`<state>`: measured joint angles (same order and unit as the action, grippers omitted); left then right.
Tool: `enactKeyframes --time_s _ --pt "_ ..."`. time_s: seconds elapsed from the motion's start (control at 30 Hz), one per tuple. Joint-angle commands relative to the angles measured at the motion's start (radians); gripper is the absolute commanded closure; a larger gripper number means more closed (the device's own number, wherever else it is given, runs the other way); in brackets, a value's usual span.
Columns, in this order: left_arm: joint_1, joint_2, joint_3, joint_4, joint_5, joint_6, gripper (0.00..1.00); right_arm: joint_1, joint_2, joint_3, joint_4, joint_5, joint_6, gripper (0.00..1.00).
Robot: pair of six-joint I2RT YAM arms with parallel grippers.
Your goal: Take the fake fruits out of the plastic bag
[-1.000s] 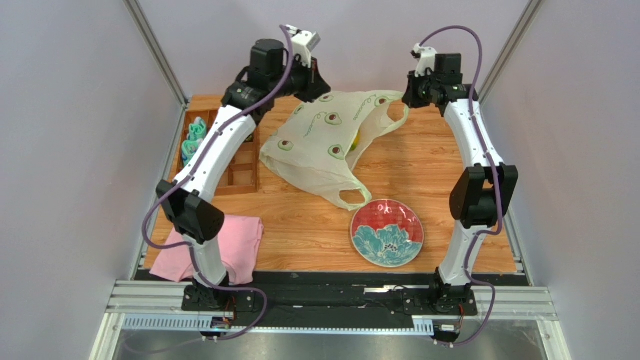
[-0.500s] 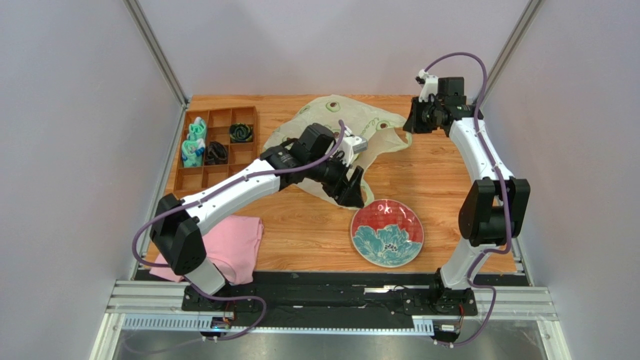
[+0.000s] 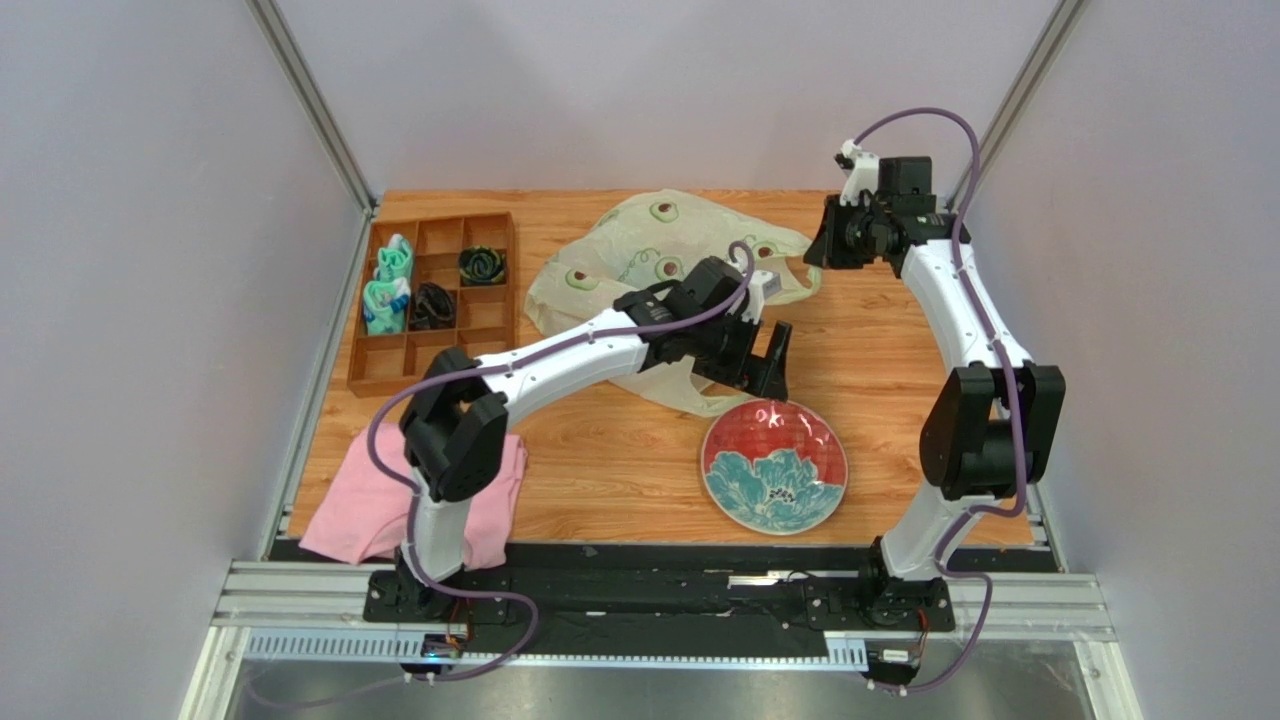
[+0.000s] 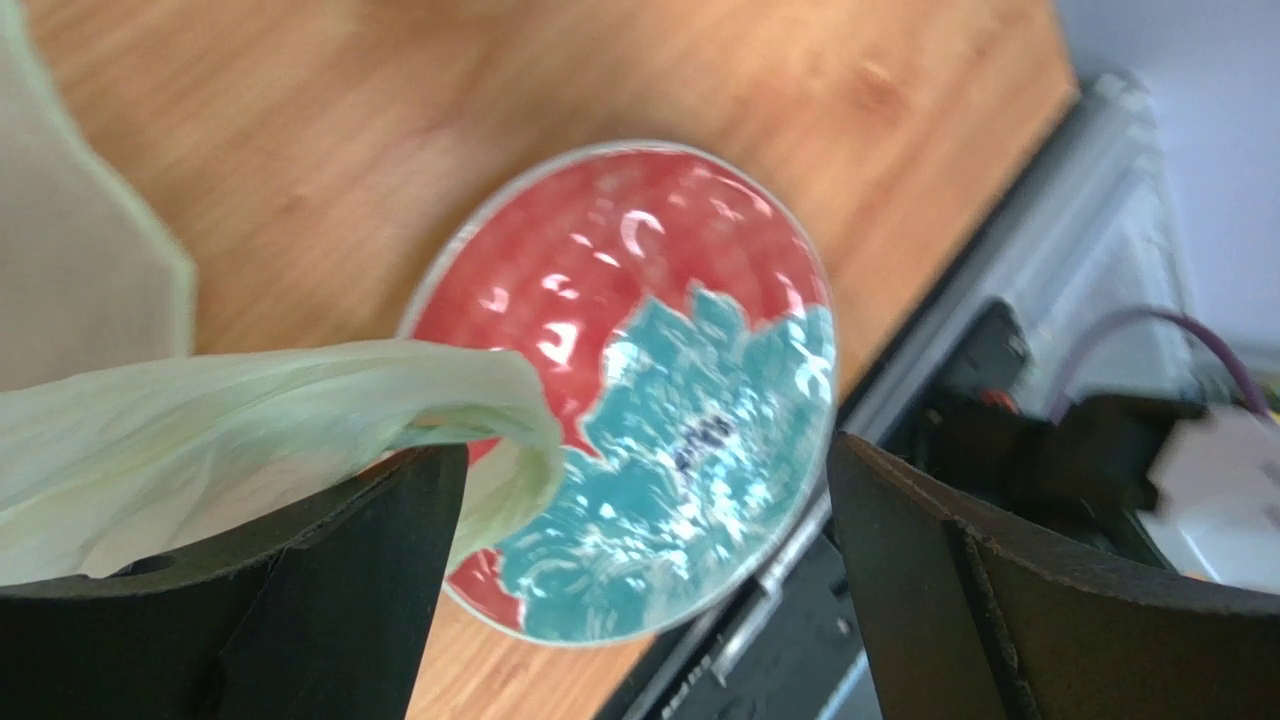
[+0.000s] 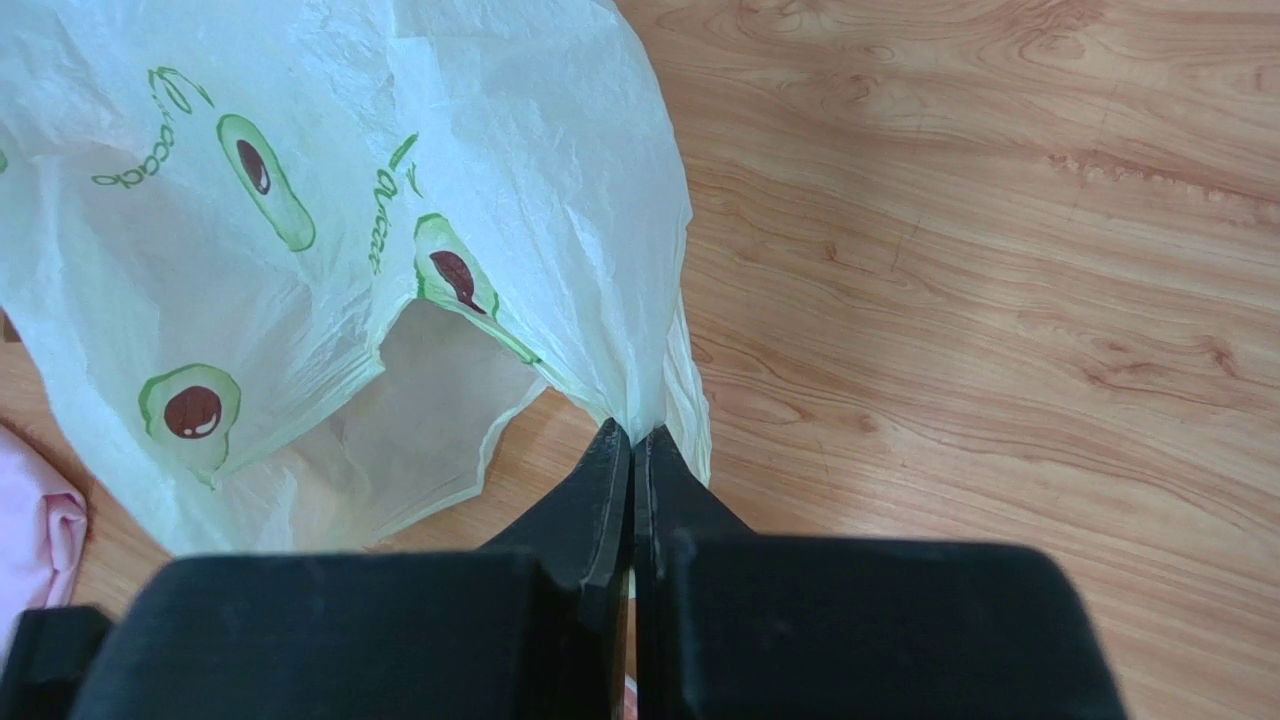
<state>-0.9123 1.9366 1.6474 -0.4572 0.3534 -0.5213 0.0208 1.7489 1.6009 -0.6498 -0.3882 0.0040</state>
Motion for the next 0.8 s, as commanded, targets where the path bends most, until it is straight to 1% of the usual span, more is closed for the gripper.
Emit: enactKeyframes --time_s 0.0,0.07,0.1,0.13,0.17,0.2,0.27,0.37,0.43,0.47,0.5,0.53,0.57,0.6,0.63,0.67,0.7,0.73,0.77 --pt "-0.019 0.070 0.133 -0.118 -0.292 -0.082 0.07 0.001 -0.057 0.008 0.035 -0.023 0.034 1.00" --pt "-0.017 0.094 0.155 -0.155 -0.352 -0.057 0.19 0.001 -0.055 0.019 0.033 -0.011 0.030 1.00" --pt "-0.013 0.094 0.169 -0.170 -0.384 -0.045 0.40 0.001 -0.055 0.024 0.035 -0.006 0.030 1.00" --pt "-0.010 0.082 0.166 -0.178 -0.395 -0.040 0.68 -0.001 -0.051 0.027 0.038 -0.002 0.031 1.00" --pt "-0.007 0.075 0.163 -0.179 -0.395 -0.033 0.89 -0.002 -0.048 0.034 0.038 0.000 0.031 1.00" --pt "-0.002 0.055 0.161 -0.179 -0.387 0.001 1.00 -0.001 -0.045 0.042 0.038 0.000 0.033 1.00" --pt "0.009 0.029 0.167 -0.164 -0.361 0.053 1.00 -0.004 -0.025 0.080 0.036 0.006 0.030 1.00" --pt "0.055 -0.027 0.193 -0.130 -0.306 0.116 1.00 -0.008 0.029 0.142 0.026 0.017 0.030 1.00" --pt "0.113 -0.063 0.224 -0.106 -0.265 0.168 1.00 -0.012 0.058 0.211 0.027 0.018 0.039 1.00" --pt "0.136 -0.074 0.276 -0.101 -0.216 0.240 1.00 -0.047 0.073 0.241 0.039 0.017 0.042 1.00" --pt "0.189 -0.088 0.307 -0.098 -0.187 0.283 1.00 -0.056 0.116 0.311 0.041 0.018 0.047 1.00" --pt "0.220 -0.091 0.343 -0.104 -0.157 0.331 1.00 -0.076 0.141 0.362 0.041 0.023 0.054 1.00" --pt "0.252 -0.088 0.433 -0.116 -0.107 0.422 1.00 -0.088 0.164 0.408 0.044 0.023 0.062 1.00" --pt "0.323 -0.074 0.480 -0.129 -0.059 0.475 1.00 -0.097 0.203 0.492 0.044 0.029 0.062 1.00" --pt "0.361 -0.065 0.524 -0.136 0.011 0.519 1.00 -0.107 0.211 0.523 0.044 0.031 0.050 1.00" --pt "0.438 -0.056 0.602 -0.135 0.124 0.571 1.00 -0.110 0.213 0.550 0.032 0.035 0.027 1.00" --pt "0.464 -0.044 0.638 -0.132 0.146 0.575 1.00 -0.114 0.187 0.565 0.030 0.034 0.027 1.00" --pt "0.480 -0.045 0.667 -0.136 0.154 0.586 1.00 -0.123 0.158 0.542 0.035 0.025 0.027 1.00" --pt "0.484 -0.053 0.698 -0.149 0.201 0.646 1.00 -0.128 0.126 0.507 0.048 0.014 0.025 1.00"
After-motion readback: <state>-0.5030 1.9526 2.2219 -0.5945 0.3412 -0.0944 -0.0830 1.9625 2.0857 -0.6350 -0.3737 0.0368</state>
